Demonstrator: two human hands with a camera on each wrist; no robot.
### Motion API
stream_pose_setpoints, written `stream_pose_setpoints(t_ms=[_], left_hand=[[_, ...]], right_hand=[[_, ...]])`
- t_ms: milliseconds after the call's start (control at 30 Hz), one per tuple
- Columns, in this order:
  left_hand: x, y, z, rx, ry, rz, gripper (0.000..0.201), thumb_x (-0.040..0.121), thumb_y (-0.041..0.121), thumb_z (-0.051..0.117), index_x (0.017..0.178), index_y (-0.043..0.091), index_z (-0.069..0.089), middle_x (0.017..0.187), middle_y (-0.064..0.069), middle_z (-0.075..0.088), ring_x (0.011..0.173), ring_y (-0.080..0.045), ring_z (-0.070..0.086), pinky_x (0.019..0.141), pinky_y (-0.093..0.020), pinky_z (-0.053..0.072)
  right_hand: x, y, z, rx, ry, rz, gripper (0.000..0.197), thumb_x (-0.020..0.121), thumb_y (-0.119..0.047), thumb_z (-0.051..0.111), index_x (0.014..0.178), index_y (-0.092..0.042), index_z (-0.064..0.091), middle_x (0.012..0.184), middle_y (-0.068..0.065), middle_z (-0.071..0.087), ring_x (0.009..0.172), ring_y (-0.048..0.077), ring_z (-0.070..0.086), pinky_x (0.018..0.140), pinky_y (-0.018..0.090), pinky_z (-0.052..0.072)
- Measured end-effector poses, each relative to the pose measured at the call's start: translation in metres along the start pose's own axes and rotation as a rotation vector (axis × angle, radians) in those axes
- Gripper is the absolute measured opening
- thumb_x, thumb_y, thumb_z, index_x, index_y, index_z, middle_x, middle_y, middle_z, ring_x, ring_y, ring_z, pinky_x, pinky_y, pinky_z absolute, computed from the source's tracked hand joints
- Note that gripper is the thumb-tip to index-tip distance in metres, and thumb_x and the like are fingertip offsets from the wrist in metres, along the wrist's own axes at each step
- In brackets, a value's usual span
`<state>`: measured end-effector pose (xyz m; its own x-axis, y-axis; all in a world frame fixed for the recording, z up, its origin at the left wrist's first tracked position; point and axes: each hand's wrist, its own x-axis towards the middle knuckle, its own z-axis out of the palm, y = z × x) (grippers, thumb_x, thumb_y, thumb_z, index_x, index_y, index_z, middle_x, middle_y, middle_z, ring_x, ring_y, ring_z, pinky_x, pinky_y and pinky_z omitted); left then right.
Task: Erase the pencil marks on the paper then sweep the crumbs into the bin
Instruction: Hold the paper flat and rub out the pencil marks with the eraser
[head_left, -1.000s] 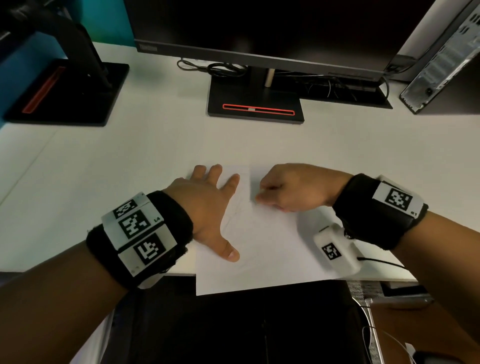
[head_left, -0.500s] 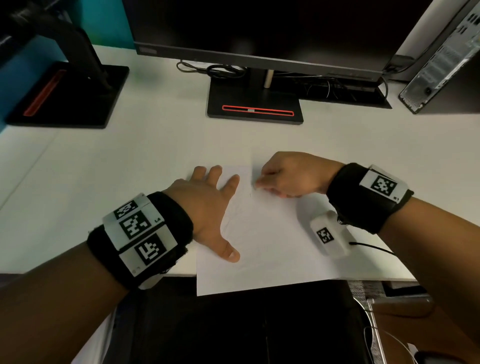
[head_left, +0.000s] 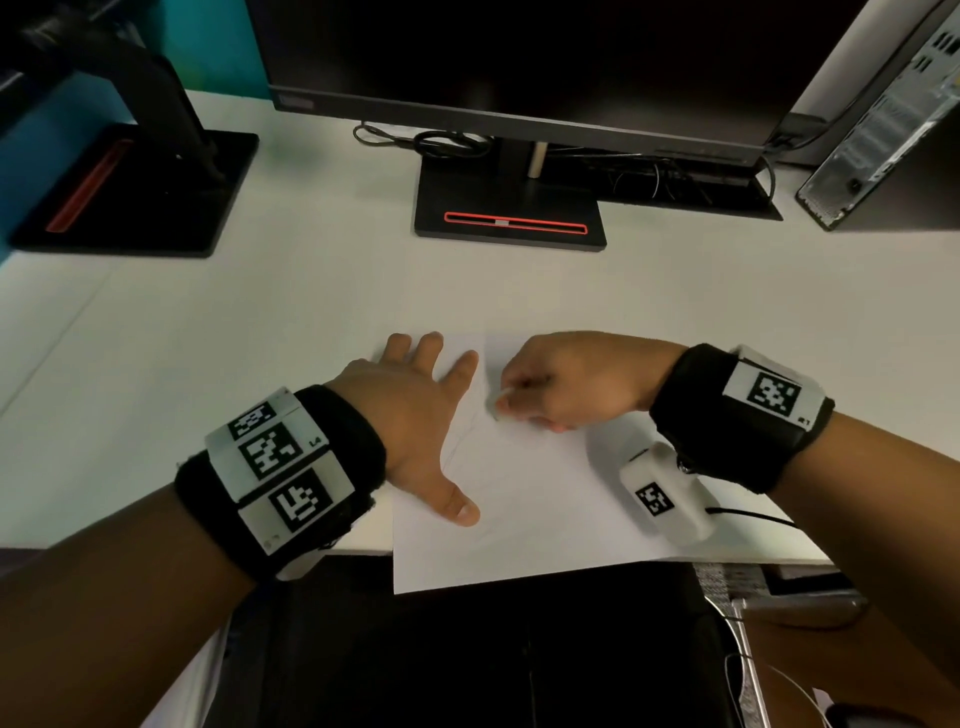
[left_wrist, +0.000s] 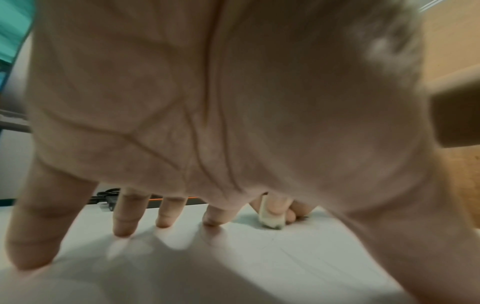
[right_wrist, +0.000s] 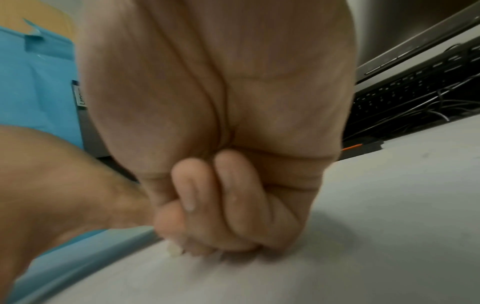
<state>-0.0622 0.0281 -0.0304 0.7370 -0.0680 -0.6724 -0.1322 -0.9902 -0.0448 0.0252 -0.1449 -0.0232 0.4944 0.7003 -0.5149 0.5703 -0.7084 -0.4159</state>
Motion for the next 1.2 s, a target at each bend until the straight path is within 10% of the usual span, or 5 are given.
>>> stream_pose_setpoints(t_ms=[200, 633, 733, 1000, 1200], left_hand=[[-0.001, 0.000, 0.000, 0.002, 0.002, 0.001, 0.149, 0.059, 0.089, 0.067, 0.154, 0.027, -0.029, 0.164, -0.008, -0.028, 0.152, -0.034, -0.019, 0.122, -0.055, 0.018], [-0.007, 0.001, 0.001, -0.043, 0.004, 0.019, 0.142, 0.063, 0.084, 0.069, 0.153, 0.034, -0.030, 0.162, -0.009, -0.033, 0.152, -0.033, -0.022, 0.123, -0.054, 0.014], [-0.007, 0.003, 0.000, -0.041, -0.010, 0.016, 0.140, 0.065, 0.084, 0.069, 0.153, 0.036, -0.030, 0.162, -0.009, -0.034, 0.152, -0.034, -0.023, 0.123, -0.055, 0.014], [-0.007, 0.001, 0.001, -0.068, -0.006, 0.020, 0.140, 0.063, 0.085, 0.069, 0.153, 0.040, -0.028, 0.162, -0.006, -0.034, 0.151, -0.032, -0.024, 0.124, -0.054, 0.013], [-0.007, 0.001, 0.001, -0.055, -0.004, 0.016, 0.138, 0.063, 0.086, 0.067, 0.152, 0.040, -0.028, 0.162, -0.005, -0.035, 0.151, -0.031, -0.024, 0.124, -0.053, 0.013]], right_hand=[[0.008, 0.010, -0.004, -0.126, 0.253, 0.003, 0.041, 0.101, -0.038, 0.047, 0.079, -0.006, 0.061, 0.075, 0.005, 0.064, 0.072, 0.022, 0.058, 0.069, 0.037, 0.048], [0.003, 0.001, 0.004, -0.140, 0.108, -0.119, 0.037, 0.102, -0.039, 0.048, 0.066, -0.033, 0.050, 0.063, -0.016, 0.059, 0.061, 0.001, 0.053, 0.064, 0.022, 0.038], [-0.004, 0.000, -0.001, -0.149, -0.063, -0.063, 0.036, 0.098, -0.041, 0.053, 0.072, -0.016, 0.059, 0.063, -0.007, 0.060, 0.059, 0.009, 0.052, 0.065, 0.028, 0.047], [0.005, -0.002, 0.010, -0.228, 0.257, -0.251, 0.027, 0.090, -0.017, 0.056, 0.065, -0.021, 0.048, 0.055, -0.006, 0.047, 0.052, 0.011, 0.044, 0.057, 0.025, 0.034], [-0.011, 0.002, 0.013, -0.236, 0.127, -0.313, 0.028, 0.092, -0.021, 0.056, 0.068, -0.008, 0.050, 0.056, 0.001, 0.047, 0.054, 0.015, 0.041, 0.055, 0.025, 0.037]])
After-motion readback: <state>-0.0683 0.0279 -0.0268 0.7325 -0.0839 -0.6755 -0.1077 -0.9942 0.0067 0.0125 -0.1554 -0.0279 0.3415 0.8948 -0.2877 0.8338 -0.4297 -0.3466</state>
